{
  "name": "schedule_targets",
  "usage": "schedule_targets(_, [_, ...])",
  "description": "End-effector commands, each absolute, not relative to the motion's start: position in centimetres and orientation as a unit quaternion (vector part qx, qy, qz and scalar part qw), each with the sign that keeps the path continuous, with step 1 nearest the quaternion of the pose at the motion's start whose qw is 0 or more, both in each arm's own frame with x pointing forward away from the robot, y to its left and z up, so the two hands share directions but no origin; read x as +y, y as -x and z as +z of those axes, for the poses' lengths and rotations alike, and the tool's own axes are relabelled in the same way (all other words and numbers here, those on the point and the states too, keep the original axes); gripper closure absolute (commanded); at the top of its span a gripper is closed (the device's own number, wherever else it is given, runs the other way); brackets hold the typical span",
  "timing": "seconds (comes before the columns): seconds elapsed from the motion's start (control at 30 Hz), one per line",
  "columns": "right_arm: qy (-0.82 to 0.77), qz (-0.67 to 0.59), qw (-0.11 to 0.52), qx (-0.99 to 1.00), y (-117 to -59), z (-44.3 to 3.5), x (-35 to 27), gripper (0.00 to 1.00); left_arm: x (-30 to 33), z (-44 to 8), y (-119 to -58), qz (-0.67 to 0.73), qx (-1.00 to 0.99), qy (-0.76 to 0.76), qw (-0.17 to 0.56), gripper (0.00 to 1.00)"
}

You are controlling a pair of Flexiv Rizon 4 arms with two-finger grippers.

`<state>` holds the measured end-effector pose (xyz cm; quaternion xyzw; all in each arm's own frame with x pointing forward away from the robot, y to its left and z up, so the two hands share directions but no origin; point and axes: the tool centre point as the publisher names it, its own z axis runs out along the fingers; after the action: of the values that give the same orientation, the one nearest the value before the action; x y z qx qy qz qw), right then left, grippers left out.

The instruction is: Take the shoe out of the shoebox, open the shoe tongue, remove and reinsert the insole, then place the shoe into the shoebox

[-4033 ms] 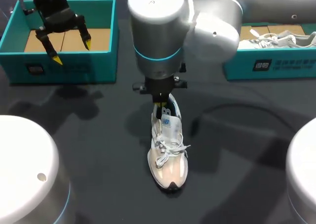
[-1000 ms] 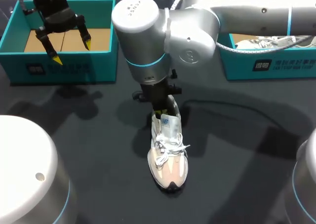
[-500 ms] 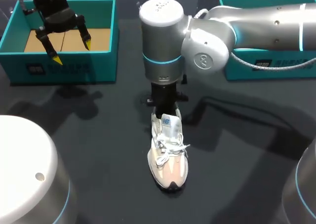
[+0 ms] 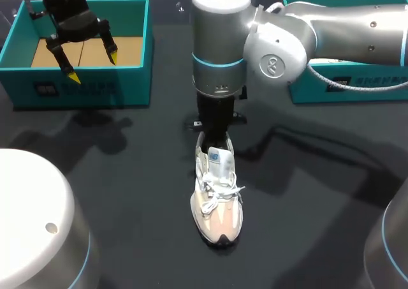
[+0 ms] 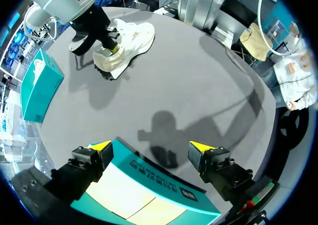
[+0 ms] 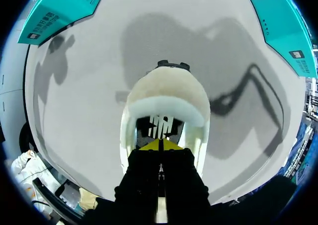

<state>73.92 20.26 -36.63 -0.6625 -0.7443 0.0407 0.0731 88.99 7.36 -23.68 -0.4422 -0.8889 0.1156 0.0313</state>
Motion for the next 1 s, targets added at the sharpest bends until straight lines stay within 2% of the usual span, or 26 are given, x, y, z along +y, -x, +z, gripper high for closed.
schedule_targets(0.03, [0.656,0.049,0.088,-0.748,-74.2,-36.5,20.0,1.00,7.4,-23.6,-89.0,0.115,-0.889,0.443,0.032,0.00])
schedule_targets(0.13, [0.651,0.053,0.104,-0.750,-73.8,-36.4,19.7,1.00,7.4,-23.6,-89.0,0.115,-0.889,0.443,0.032,0.00])
schedule_targets(0.3, [0.641,0.058,0.119,-0.756,-73.0,-36.0,20.0,0.75,7.4,-23.6,-89.0,0.115,-0.889,0.443,0.032,0.00])
schedule_targets(0.6, [0.643,0.075,0.128,-0.752,-72.0,-35.7,20.5,0.63,7.4,-23.6,-89.0,0.115,-0.889,0.443,0.032,0.00])
schedule_targets(0.77, [0.643,0.085,0.128,-0.751,-71.6,-35.5,20.7,0.52,7.4,-23.6,-89.0,0.115,-0.889,0.443,0.032,0.00])
schedule_targets(0.8, [0.643,0.086,0.129,-0.750,-71.6,-35.5,20.7,0.48,7.4,-23.6,-89.0,0.115,-0.889,0.443,0.032,0.00])
schedule_targets(0.83, [0.643,0.088,0.130,-0.750,-71.6,-35.5,20.7,0.36,7.4,-23.6,-89.0,0.115,-0.889,0.443,0.032,0.00])
schedule_targets(0.87, [0.643,0.089,0.130,-0.750,-71.7,-35.6,20.7,0.33,7.4,-23.6,-89.0,0.115,-0.889,0.443,0.032,0.00])
schedule_targets(1.0, [0.645,0.091,0.135,-0.746,-72.0,-36.0,20.5,0.32,7.4,-23.6,-89.0,0.115,-0.889,0.443,0.032,0.00])
